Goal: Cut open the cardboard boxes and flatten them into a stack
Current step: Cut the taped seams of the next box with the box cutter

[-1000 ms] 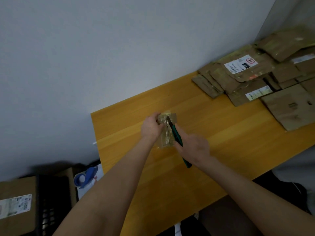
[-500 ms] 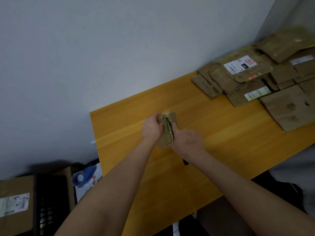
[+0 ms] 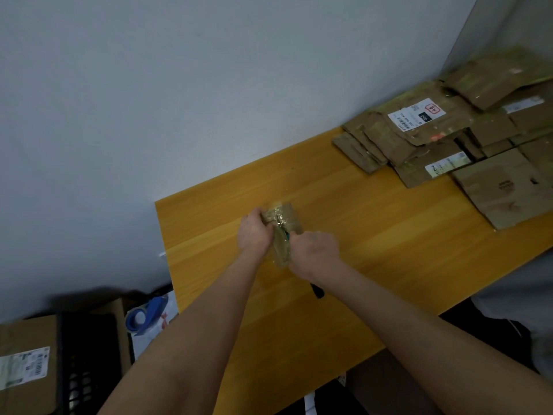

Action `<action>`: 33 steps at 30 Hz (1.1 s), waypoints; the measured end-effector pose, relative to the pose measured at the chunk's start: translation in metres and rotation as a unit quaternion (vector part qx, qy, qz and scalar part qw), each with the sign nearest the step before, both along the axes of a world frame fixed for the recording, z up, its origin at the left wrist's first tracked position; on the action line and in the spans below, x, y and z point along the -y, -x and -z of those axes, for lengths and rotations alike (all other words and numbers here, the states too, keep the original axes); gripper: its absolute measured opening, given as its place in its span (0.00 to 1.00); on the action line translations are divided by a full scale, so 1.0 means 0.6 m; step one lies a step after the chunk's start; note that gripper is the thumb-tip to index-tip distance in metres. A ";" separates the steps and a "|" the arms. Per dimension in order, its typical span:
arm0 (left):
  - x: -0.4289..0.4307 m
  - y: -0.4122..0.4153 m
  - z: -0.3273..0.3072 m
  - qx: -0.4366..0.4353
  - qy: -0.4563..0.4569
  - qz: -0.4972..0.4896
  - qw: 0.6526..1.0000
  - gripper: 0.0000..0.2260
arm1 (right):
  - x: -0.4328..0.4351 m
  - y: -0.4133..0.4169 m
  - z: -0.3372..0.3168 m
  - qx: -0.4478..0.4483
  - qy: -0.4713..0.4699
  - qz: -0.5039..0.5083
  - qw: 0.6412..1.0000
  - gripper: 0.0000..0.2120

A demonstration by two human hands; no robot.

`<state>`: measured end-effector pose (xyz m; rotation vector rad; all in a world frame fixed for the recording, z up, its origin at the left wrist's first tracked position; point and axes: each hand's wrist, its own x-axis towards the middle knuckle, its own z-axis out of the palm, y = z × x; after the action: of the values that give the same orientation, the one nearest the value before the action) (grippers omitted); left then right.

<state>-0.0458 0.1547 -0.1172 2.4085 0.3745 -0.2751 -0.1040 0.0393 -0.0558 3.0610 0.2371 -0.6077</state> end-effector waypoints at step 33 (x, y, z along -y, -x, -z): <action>-0.074 0.060 0.000 -0.053 -0.073 -0.039 0.995 0.26 | 0.027 -0.021 0.086 -0.156 -0.547 0.363 0.738 0.19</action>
<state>-0.0821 0.1991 -0.1172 2.5214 0.5537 -0.3506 -0.0915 0.0230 -0.1076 4.0781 -1.0813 -1.4475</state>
